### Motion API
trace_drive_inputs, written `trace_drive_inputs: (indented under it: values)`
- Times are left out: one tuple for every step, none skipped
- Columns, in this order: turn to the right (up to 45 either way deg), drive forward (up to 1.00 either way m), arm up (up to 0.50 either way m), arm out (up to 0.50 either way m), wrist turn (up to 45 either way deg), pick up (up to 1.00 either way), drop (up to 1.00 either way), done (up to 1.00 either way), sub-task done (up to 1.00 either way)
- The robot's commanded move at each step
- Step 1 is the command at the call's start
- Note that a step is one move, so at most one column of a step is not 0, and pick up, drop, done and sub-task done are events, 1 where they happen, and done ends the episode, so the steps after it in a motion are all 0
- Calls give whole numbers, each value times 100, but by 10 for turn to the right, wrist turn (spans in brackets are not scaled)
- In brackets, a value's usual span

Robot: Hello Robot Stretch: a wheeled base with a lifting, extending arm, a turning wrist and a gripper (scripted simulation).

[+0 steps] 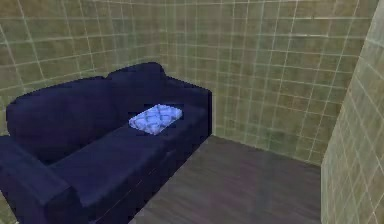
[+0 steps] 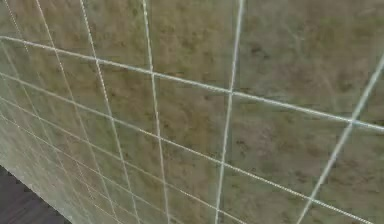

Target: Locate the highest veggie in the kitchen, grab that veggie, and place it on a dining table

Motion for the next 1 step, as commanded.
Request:
trace_drive_inputs:
  values:
    - [-450, 0, 0, 0, 0, 0, 0, 0, 0]
